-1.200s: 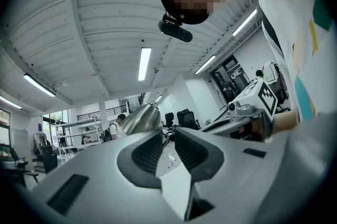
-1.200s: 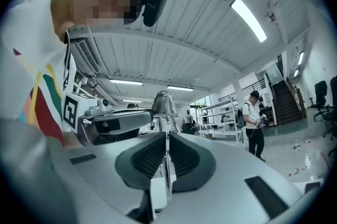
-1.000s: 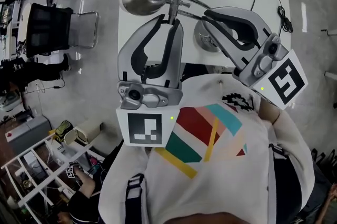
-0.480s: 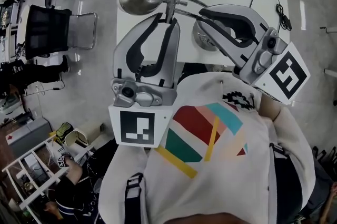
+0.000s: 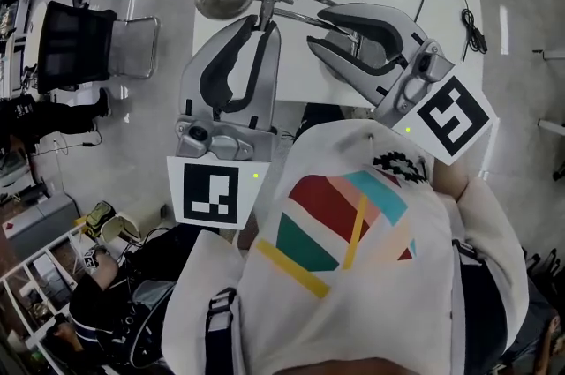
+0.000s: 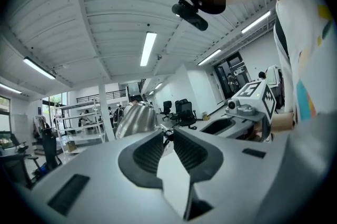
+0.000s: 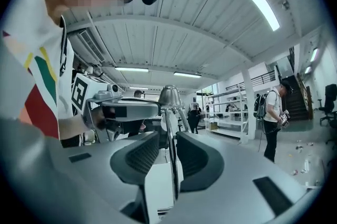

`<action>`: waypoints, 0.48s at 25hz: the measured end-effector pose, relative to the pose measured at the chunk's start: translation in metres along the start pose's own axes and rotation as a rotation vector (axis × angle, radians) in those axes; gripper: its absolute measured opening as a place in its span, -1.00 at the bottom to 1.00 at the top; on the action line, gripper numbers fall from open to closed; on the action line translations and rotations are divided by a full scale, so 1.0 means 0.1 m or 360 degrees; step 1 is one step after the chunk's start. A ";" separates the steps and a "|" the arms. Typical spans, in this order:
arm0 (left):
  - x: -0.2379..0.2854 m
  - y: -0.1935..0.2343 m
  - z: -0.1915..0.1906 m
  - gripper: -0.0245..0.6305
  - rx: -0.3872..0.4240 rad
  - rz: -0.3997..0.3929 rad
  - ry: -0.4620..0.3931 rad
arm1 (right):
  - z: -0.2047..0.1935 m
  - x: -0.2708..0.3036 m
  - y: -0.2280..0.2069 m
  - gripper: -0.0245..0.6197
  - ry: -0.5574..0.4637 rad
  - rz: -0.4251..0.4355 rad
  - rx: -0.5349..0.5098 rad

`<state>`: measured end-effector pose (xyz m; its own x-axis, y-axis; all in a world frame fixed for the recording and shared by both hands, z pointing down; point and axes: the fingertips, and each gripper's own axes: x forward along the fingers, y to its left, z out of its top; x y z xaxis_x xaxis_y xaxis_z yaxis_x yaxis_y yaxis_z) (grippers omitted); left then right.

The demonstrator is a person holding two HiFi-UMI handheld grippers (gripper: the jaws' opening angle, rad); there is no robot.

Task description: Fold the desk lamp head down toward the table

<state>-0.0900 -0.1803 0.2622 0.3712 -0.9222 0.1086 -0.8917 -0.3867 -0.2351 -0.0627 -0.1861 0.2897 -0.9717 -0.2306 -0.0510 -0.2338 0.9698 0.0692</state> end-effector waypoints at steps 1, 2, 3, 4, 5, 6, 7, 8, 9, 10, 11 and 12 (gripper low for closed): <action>0.00 0.07 -0.17 -0.62 0.0009 0.0033 0.0034 | -0.11 0.05 -0.02 -0.64 0.0015 -0.0030 -0.0026; -0.03 0.16 -0.30 -0.63 0.0005 0.0062 0.0063 | -0.16 0.10 -0.03 -0.64 0.0042 -0.0064 -0.0058; -0.09 0.26 -0.37 -0.64 -0.0028 0.0074 0.0073 | -0.15 0.16 -0.01 -0.64 0.0082 -0.0094 -0.0097; -0.17 0.36 -0.39 -0.65 -0.0090 0.0064 0.0058 | -0.11 0.23 0.03 -0.64 0.0138 -0.0112 -0.0137; -0.23 0.46 -0.40 -0.65 -0.0167 0.0043 0.0032 | -0.09 0.29 0.07 -0.64 0.0197 -0.0118 -0.0167; -0.26 0.54 -0.43 -0.65 -0.0232 0.0030 0.0017 | -0.06 0.34 0.10 -0.64 0.0229 -0.0121 -0.0173; -0.26 0.59 -0.50 -0.65 -0.0263 0.0033 0.0029 | -0.04 0.37 0.10 -0.64 0.0221 -0.0131 -0.0149; -0.24 0.62 -0.61 -0.65 -0.0261 0.0048 0.0069 | -0.02 0.39 0.08 -0.64 0.0187 -0.0148 -0.0102; -0.21 0.63 -0.75 -0.65 -0.0243 0.0065 0.0126 | -0.01 0.39 0.04 -0.64 0.0150 -0.0169 -0.0045; -0.17 0.63 -0.92 -0.66 -0.0231 0.0075 0.0186 | -0.01 0.37 -0.01 -0.64 0.0123 -0.0188 0.0007; -0.13 0.61 -1.09 -0.66 -0.0240 0.0072 0.0237 | -0.03 0.35 -0.06 -0.64 0.0109 -0.0205 0.0049; -0.10 0.60 -1.25 -0.66 -0.0274 0.0060 0.0271 | -0.05 0.33 -0.11 -0.64 0.0104 -0.0223 0.0079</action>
<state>-0.1791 -0.1931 0.3676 0.3009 -0.9152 0.2679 -0.9405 -0.3313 -0.0753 -0.0924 -0.2049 0.2920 -0.9301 -0.3672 0.0086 -0.3670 0.9301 0.0167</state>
